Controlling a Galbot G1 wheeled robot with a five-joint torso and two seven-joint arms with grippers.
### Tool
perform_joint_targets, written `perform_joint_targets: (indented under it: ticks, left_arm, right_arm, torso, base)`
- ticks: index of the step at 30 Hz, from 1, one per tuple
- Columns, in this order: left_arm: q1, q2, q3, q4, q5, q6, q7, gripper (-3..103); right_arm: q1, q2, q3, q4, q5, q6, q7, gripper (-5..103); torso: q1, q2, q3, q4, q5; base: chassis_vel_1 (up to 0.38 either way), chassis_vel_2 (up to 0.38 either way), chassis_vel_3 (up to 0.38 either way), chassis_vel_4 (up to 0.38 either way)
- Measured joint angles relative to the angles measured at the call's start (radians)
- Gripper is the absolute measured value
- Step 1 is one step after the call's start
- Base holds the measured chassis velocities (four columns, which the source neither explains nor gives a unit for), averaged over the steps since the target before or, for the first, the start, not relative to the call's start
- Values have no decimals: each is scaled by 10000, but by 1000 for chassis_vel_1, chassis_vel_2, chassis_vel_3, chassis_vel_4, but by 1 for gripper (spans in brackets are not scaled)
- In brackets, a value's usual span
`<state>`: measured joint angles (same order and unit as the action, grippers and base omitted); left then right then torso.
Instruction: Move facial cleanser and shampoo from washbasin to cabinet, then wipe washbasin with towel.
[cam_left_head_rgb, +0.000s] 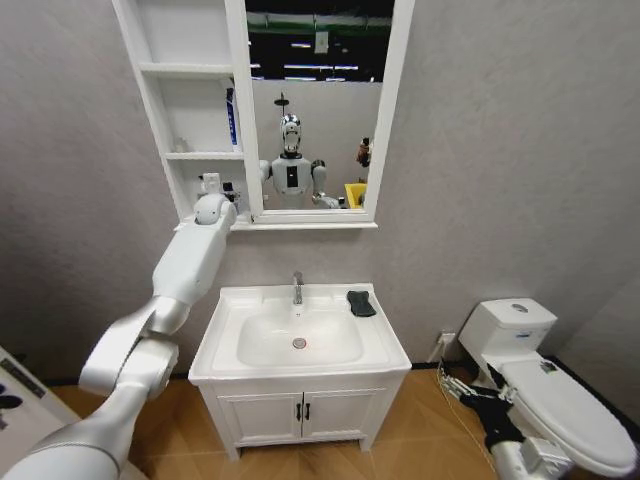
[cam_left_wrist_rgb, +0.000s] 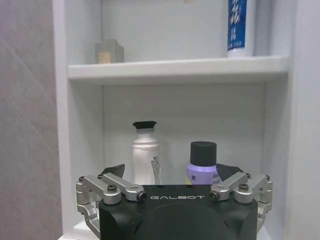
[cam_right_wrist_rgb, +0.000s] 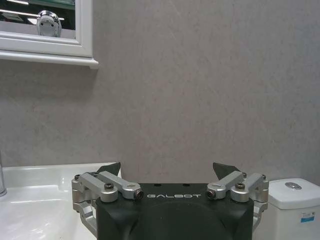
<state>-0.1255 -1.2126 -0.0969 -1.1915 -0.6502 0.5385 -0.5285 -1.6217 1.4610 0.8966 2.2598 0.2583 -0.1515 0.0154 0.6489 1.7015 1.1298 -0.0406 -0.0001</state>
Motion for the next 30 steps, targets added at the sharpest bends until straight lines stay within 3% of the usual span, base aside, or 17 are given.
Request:
perform_joint_targets:
  ticks: [1, 3, 5, 6, 7, 9, 10, 13, 16, 17, 20, 21, 25, 26, 28, 29, 30]
  left_arm:
    - [0, 0, 0, 0, 0, 0, 0, 100]
    - [1127, 731, -69, -2266, -840, 170, -454, 100]
    - [1377, 875, -94, -2670, -1016, 215, -557, 100]
    - [2278, 1303, -177, -3847, -1421, 241, -828, 100]
    - [2278, 1303, -177, -3847, -1421, 241, -828, 100]
    - [3494, 1825, -463, -5359, -1595, 39, -933, 100]
    - [4152, 2036, -749, -6155, -1617, -57, -895, 100]
    - [4932, 2219, -1154, -6886, -1615, -141, -816, 100]
    - [8113, 2287, -3093, -8569, -778, -415, -55, 100]
    - [8113, 2287, -3093, -8569, -778, -415, -55, 100]
    - [11854, 1407, -4929, -9762, 1017, -1087, 1252, 100]
    - [11854, 1407, -4929, -9762, 1017, -1087, 1252, 100]
    - [15435, -316, -6174, -11239, 2577, -1930, 2576, 100]
    - [15435, -316, -6174, -11239, 2577, -1930, 2576, 100]
    - [16470, -1358, -6281, -11977, 3131, -2141, 2826, 100]
    - [16470, -1358, -6281, -11977, 3131, -2141, 2826, 100]
    - [16873, -1777, -6327, -12231, 3504, -2297, 3070, 100]
  right_arm:
    - [0, 0, 0, 0, 0, 0, 0, 100]
    - [1, -3, 3, 91, 16, -58, 27, 100]
    - [-4, -9, 6, 103, 20, -72, 29, 100]
    - [-7, -42, -1, 111, 22, -95, 32, 100]
    - [-7, -42, -1, 111, 22, -95, 32, 100]
    - [55, -50, -60, 130, -6, -149, 34, 100]
    - [80, -47, -96, 168, -12, -193, 36, 100]
    - [81, -57, -125, 210, -14, -230, 38, 100]
    - [73, -107, -195, 327, -35, -266, 38, 100]
    - [73, -107, -195, 327, -35, -266, 38, 100]
    - [113, -159, -354, 396, -117, -388, 9, 100]
    - [113, -159, -354, 396, -117, -388, 9, 100]
    - [276, -273, -604, 454, -196, -564, -96, 100]
    - [276, -273, -604, 454, -196, -564, -96, 100]
    - [308, -314, -678, 489, -191, -635, -105, 100]
    - [308, -314, -678, 489, -191, -635, -105, 100]
    - [290, -343, -692, 502, -187, -654, -133, 100]
  torso:
    - [0, 0, 0, 0, 0]
    - [0, 1, -1, 2, 2]
    - [-1, 1, -2, 3, 2]
    - [-3, 1, -2, 4, -5]
    - [-3, 1, -2, 4, -5]
    - [-2, 0, 0, 0, 1]
    - [-2, 1, -2, -2, 6]
    - [-3, 1, -2, -1, 5]
    - [-2, 0, -2, 1, 1]
    - [-2, 0, -2, 1, 1]
    - [-1, 1, -1, 5, -9]
    - [-1, 1, -1, 5, -9]
    - [-3, 2, -2, 7, 1]
    - [-3, 2, -2, 7, 1]
    - [-3, 3, -2, 2, 4]
    - [-3, 3, -2, 2, 4]
    - [-2, 2, -2, 0, 5]
  base:
    - [0, 0, 0, 0]
    - [0, 0, 0, 0]
    - [0, 0, 0, 0]
    - [0, 0, 0, 0]
    - [0, 0, 0, 0]
    - [0, 0, 0, 0]
    - [0, 0, 0, 0]
    - [0, 0, 0, 0]
    - [0, 0, 0, 0]
    - [0, 0, 0, 0]
    - [0, 0, 0, 0]
    - [0, 0, 0, 0]
    - [0, 0, 0, 0]
    - [0, 0, 0, 0]
    - [0, 0, 0, 0]
    - [0, 0, 0, 0]
    - [0, 0, 0, 0]
